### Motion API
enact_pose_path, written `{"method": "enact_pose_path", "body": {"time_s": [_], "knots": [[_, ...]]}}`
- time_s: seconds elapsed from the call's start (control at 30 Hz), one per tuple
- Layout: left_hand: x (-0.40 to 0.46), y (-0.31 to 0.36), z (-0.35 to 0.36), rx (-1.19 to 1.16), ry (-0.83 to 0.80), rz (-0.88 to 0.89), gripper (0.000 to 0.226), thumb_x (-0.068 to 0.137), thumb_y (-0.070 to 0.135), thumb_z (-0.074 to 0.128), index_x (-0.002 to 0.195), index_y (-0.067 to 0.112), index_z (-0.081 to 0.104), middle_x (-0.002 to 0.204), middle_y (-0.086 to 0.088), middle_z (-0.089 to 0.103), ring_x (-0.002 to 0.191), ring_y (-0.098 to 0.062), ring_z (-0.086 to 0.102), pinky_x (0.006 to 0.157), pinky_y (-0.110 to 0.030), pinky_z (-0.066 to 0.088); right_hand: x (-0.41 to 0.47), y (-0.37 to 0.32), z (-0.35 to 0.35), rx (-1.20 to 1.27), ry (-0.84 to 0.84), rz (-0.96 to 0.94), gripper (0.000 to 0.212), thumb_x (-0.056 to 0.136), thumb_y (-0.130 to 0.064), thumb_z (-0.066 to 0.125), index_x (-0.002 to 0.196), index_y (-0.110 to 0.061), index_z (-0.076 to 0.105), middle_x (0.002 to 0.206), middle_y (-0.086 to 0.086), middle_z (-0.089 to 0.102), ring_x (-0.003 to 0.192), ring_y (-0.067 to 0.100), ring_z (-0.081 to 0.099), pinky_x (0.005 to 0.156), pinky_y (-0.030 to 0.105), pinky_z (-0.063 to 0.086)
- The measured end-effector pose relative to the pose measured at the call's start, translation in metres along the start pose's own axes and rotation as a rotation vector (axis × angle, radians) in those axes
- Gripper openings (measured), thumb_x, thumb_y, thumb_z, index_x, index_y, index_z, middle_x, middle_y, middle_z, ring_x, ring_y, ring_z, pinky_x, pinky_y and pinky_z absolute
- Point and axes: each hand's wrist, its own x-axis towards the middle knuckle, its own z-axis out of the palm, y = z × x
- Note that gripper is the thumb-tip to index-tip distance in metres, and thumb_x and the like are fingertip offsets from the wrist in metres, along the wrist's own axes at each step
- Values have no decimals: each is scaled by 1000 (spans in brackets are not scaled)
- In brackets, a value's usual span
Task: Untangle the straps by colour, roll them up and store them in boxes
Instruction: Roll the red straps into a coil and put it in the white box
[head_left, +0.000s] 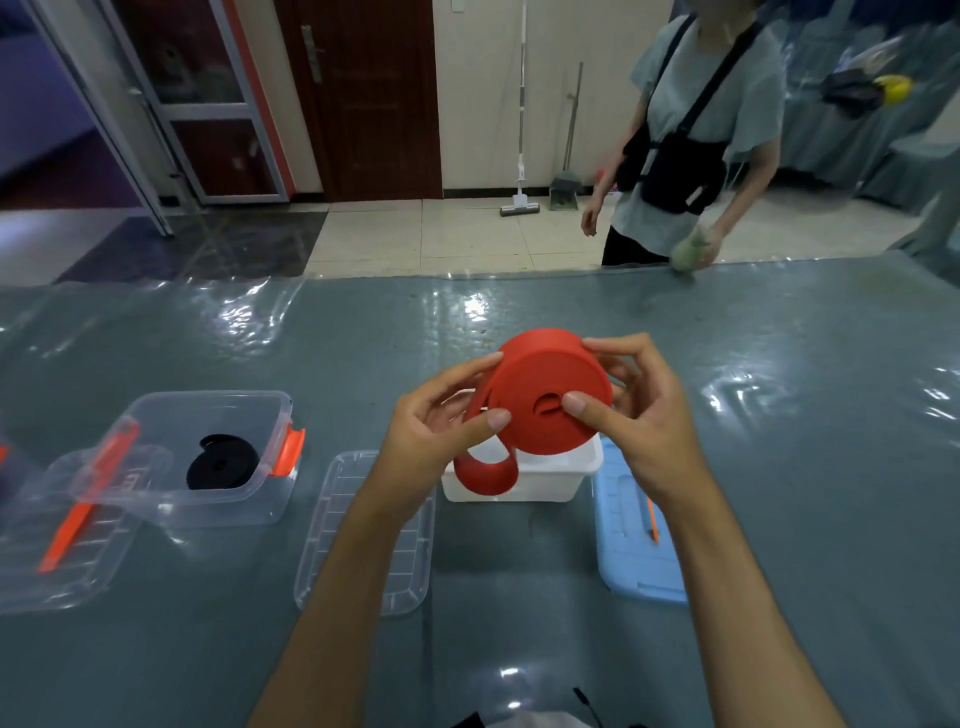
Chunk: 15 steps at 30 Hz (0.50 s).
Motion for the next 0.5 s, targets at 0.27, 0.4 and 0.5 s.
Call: {"method": "enact_pose_path", "body": {"time_s": [0.27, 0.4, 0.5], "knots": [[0, -8, 7, 55, 143, 56, 36, 78, 25, 95, 105, 23, 71, 122, -4, 75, 101, -28, 79, 86, -35, 63, 7, -2, -8, 3, -41, 141, 51, 72, -31, 96, 112, -31, 64, 104, 7, 79, 90, 25, 79, 72, 34, 63], [1, -16, 8, 49, 182, -8, 41, 77, 39, 95, 108, 25, 72, 114, -6, 78, 104, -38, 77, 91, -52, 63, 3, 6, 0, -1, 62, 118, 43, 73, -26, 94, 105, -25, 66, 109, 11, 80, 98, 27, 79, 77, 32, 63], [3, -17, 4, 73, 198, 15, 35, 77, 33, 96, 101, 21, 75, 113, -9, 79, 103, -35, 78, 88, -45, 64, 4, 10, -1, -29, -5, 212, 48, 75, -20, 94, 101, -23, 54, 95, 12, 81, 82, 24, 78, 67, 31, 62]]}}
